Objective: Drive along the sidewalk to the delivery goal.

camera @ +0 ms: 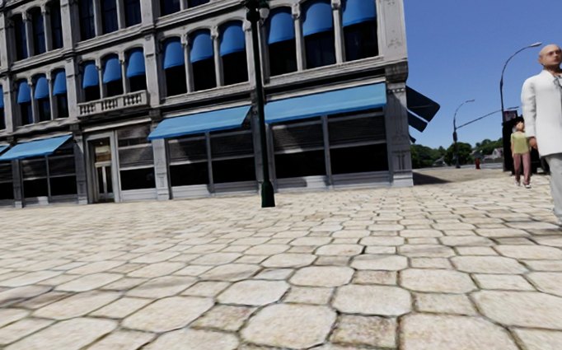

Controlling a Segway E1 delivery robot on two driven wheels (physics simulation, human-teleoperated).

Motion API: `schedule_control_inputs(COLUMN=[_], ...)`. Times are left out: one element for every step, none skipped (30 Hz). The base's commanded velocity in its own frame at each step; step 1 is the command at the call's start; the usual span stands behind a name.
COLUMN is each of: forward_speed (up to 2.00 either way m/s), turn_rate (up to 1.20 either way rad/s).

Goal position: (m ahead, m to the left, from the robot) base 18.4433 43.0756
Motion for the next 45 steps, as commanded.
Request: schedule_control_inputs(forward_speed=[1.98,1.98,1.98,1.98,1.98,1.98,1.98,1.98,1.98,1.98,1.98,1.98,1.98,1.98,1.98,1.98,1.98,1.98,1.98,1.98,1.98,1.98,1.98,1.98,1.98,1.98,1.98,1.98,1.98,1.98,1.98,1.98,1.98,1.98,1.98,1.98,1.98,1.98,1.98,1.98,1.98,1.98,1.98,1.98,1.98], turn_rate=[0.66,0.66,0.66,0.67,0.67,0.67,0.67,0.67,0.67,0.67,0.67,0.67,0.67,0.67,0.68,0.68,0.68,0.68,0.68,0.68,0.68,0.69,0.71,0.72,0.72,0.73,0.77,0.79,0.81,0.82,0.82,0.83,0.83,0.83,0.83,0.83,0.83,0.83,0.83,0.83,0.83,0.83,0.83,0.83,0.83])
